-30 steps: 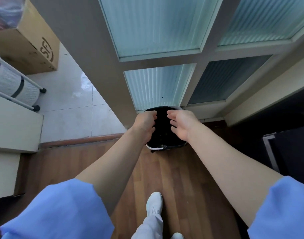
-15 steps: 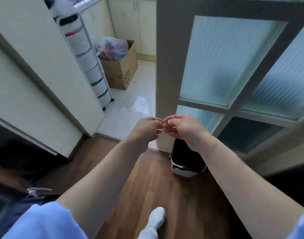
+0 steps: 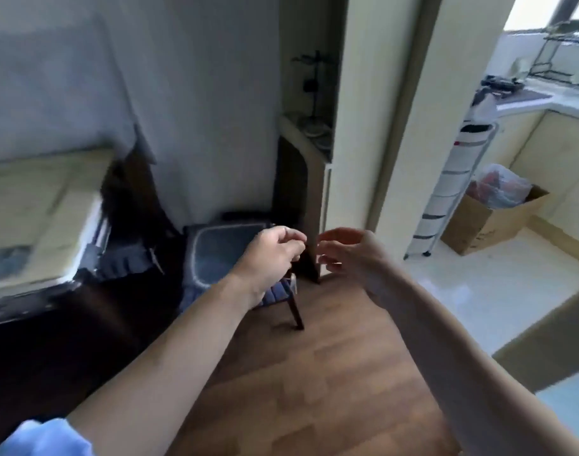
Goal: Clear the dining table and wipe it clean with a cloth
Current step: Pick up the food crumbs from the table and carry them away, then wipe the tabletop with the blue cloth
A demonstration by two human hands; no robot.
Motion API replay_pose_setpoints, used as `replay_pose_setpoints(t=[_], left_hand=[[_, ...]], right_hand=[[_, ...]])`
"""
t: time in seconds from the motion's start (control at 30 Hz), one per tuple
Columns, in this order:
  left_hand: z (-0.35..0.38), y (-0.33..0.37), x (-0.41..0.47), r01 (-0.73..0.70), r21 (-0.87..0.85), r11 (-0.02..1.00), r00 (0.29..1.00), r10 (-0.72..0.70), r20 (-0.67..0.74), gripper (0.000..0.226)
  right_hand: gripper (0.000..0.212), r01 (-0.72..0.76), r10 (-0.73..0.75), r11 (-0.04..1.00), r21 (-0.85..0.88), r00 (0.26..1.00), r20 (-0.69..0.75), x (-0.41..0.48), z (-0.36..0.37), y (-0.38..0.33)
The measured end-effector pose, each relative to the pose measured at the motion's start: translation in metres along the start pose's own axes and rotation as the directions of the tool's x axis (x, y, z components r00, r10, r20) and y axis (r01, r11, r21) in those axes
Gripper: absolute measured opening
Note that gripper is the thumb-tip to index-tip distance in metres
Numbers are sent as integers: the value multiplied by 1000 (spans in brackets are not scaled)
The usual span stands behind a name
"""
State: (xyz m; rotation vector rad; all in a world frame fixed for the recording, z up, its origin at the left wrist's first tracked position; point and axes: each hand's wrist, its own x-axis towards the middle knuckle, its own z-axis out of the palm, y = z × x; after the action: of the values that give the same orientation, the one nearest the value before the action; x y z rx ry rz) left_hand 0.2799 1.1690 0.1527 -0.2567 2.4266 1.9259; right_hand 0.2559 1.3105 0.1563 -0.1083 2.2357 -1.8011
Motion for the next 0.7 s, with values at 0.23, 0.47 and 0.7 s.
replay_pose_setpoints(t=[0.23, 0.47, 0.7], left_hand=[[-226, -63, -75, 76, -73, 994, 907, -99, -410, 14], [-424, -129, -146, 111, -104, 988, 752, -152, -642, 17], [-566, -183, -143, 181, -51, 982, 701, -165, -693, 16]], right_hand=[[13, 229, -166, 962, -146, 922, 348, 24, 226, -61], [22, 333, -183, 924, -189, 817, 546, 28, 449, -91], [30, 339, -151, 917, -209, 782, 605, 45, 612, -105]])
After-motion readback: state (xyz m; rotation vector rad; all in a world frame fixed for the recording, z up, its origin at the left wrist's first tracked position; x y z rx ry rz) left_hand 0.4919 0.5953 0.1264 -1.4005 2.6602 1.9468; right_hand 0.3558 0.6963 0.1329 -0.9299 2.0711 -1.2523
